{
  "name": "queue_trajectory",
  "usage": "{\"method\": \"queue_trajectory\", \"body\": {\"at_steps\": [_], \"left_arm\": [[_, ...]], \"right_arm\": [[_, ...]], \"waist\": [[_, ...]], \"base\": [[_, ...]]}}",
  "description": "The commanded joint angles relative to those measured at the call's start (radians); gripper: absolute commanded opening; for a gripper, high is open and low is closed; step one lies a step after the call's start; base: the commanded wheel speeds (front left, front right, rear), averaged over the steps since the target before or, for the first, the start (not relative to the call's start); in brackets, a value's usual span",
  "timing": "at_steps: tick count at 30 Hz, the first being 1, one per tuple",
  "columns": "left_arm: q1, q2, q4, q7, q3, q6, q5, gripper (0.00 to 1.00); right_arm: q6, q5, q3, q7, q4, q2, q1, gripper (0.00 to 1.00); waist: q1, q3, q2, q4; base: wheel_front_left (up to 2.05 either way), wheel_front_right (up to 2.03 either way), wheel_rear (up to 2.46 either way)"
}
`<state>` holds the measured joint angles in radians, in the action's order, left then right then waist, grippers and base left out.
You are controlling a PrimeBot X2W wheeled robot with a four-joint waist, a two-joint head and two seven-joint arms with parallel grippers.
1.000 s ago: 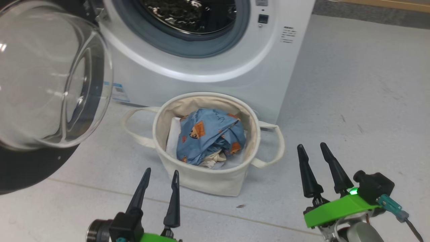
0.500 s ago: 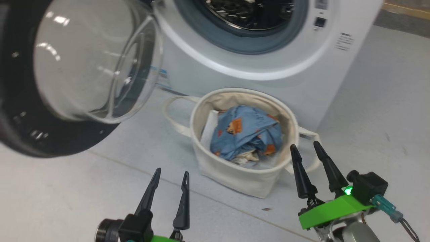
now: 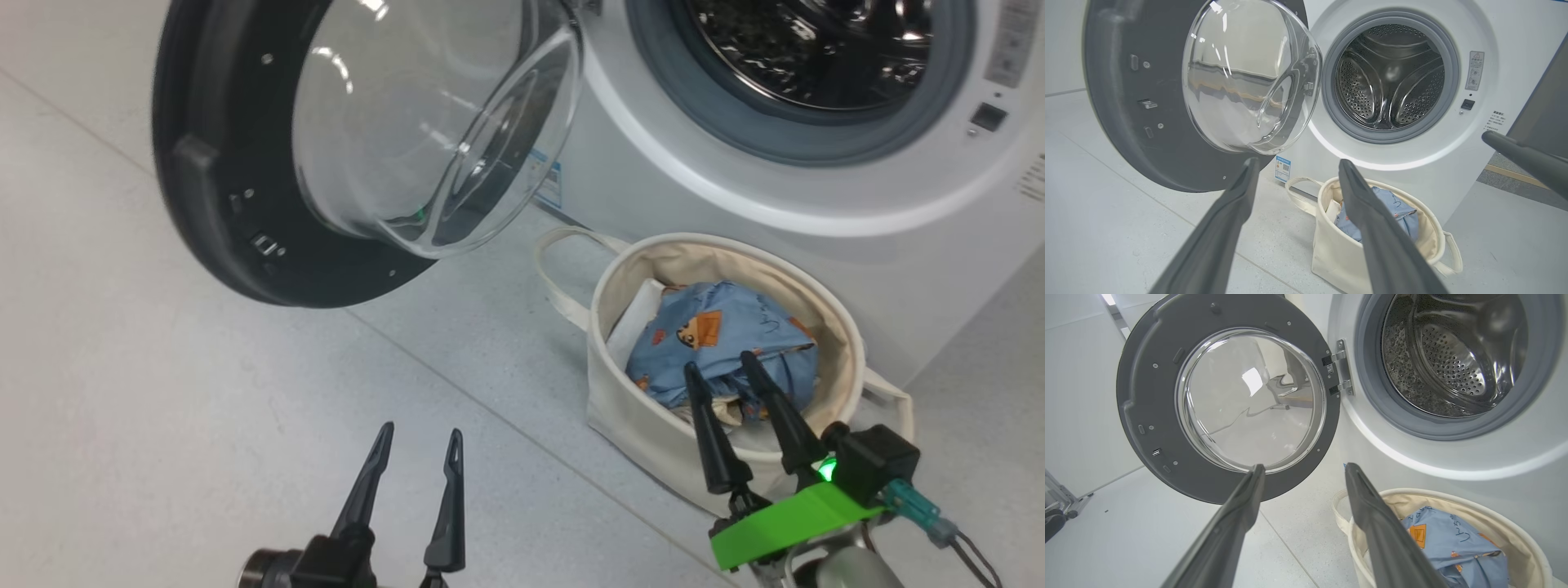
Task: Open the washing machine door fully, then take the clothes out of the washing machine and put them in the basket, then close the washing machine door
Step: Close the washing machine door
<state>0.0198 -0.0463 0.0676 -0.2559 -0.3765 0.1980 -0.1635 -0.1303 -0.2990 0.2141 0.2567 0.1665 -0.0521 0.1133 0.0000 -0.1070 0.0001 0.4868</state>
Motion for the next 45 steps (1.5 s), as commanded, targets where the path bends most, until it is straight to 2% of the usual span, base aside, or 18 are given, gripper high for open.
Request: {"method": "queue_trajectory", "body": {"at_steps": [1, 11, 17, 33, 34, 35, 40, 45], "left_arm": [[0.014, -0.004, -0.043, -0.006, 0.027, 0.009, 0.000, 1.00], [-0.025, -0.004, -0.097, -0.006, 0.057, 0.052, 0.010, 1.00], [-0.037, -0.004, -0.115, -0.006, 0.064, 0.064, 0.008, 1.00], [-0.022, -0.004, -0.106, -0.006, 0.091, 0.032, 0.008, 1.00], [-0.022, -0.004, -0.113, -0.006, 0.100, 0.026, -0.001, 0.08], [-0.024, -0.004, -0.121, -0.006, 0.113, 0.019, -0.017, 0.00], [-0.033, -0.004, -0.176, -0.006, 0.215, -0.020, -0.052, 0.00], [-0.042, -0.041, -0.240, -0.006, 0.413, -0.111, -0.118, 0.00]], "right_arm": [[0.000, 0.008, 0.030, 0.005, -0.035, 0.002, 0.005, 1.00], [0.000, 0.002, 0.108, 0.005, 0.002, 0.002, 0.058, 1.00], [0.000, -0.001, 0.120, 0.005, 0.013, 0.002, 0.074, 1.00], [0.000, -0.009, 0.092, 0.005, 0.006, 0.002, 0.059, 1.00], [0.000, -0.008, 0.091, 0.005, 0.006, 0.002, 0.059, 1.00], [0.000, -0.007, 0.090, 0.005, 0.006, 0.002, 0.059, 1.00], [0.000, 0.000, 0.087, 0.005, 0.011, 0.002, 0.056, 1.00], [0.000, 0.008, 0.076, 0.005, 0.010, 0.002, 0.050, 1.00]], "waist": [[0.0000, -0.004, -0.0001, 0.021], [0.0000, -0.019, -0.0001, 0.040], [0.0000, -0.023, -0.0001, 0.042], [0.0000, -0.023, -0.0001, 0.041], [0.0000, -0.023, -0.0001, 0.041], [0.0000, -0.024, -0.0001, 0.041], [0.0000, -0.027, -0.0001, 0.042], [0.0000, -0.032, -0.0001, 0.041]], "base": [[0.00, 0.00, 0.00], [0.00, 0.00, 0.00], [0.00, 0.00, 0.00], [0.00, 0.00, 0.00], [0.00, 0.00, 0.00], [0.00, 0.00, 0.00], [0.00, 0.00, 0.00], [0.00, 0.00, 0.00]]}}
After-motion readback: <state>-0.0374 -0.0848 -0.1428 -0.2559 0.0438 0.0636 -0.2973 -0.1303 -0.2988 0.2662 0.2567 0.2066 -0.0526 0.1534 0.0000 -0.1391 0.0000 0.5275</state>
